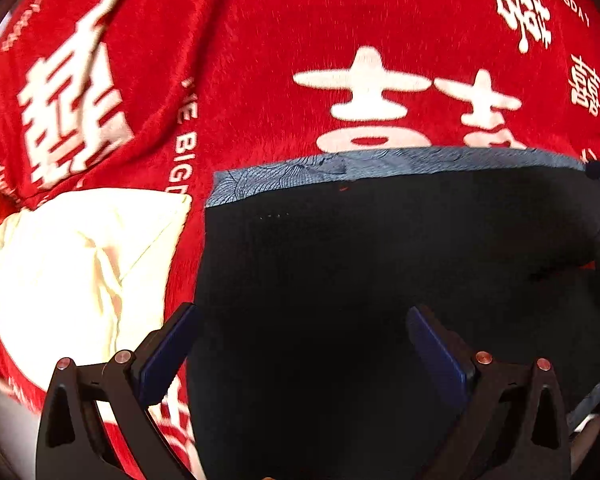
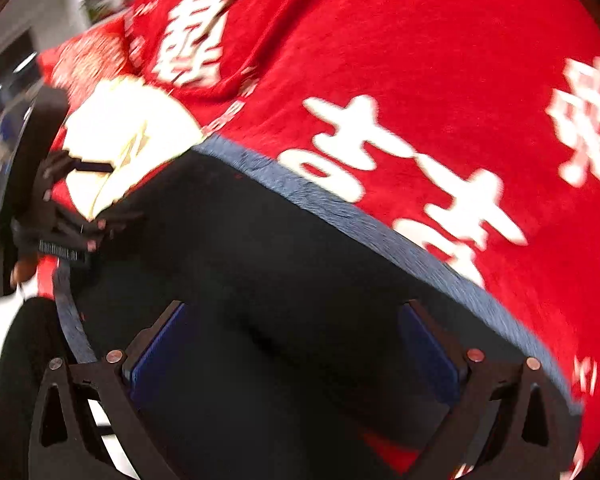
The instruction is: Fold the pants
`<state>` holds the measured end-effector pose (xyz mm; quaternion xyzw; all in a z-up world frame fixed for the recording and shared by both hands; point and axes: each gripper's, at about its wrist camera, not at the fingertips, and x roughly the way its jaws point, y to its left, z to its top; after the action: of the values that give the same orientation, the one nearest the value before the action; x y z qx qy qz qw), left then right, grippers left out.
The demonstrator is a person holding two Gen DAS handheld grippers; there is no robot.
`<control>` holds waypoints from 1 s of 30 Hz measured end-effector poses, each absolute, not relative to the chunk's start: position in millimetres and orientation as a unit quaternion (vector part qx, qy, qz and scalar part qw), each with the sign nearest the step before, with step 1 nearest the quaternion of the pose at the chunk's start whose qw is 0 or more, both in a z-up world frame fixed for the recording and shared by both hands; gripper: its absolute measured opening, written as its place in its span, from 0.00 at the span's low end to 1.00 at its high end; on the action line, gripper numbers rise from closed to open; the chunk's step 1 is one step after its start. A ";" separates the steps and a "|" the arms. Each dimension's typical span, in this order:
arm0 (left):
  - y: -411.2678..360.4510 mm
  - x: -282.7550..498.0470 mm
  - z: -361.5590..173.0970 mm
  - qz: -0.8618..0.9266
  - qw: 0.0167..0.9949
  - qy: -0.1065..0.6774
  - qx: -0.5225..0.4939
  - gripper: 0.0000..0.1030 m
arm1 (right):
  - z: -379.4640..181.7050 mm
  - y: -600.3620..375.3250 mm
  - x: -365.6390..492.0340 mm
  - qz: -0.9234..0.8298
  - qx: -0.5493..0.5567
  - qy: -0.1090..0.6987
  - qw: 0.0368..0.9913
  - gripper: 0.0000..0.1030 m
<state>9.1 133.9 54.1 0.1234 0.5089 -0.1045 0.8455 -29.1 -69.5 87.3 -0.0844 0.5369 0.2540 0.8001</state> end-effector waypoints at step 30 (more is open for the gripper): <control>170.7 100.6 -4.1 -0.240 0.789 0.562 0.058 1.00 | -30.0 -22.8 130.3 0.508 -0.071 0.593 0.621 0.33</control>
<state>100.6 170.7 -4.1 0.0576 0.5624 -0.2399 0.7892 130.3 -22.8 -30.0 -0.0708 0.5928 0.5084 0.6206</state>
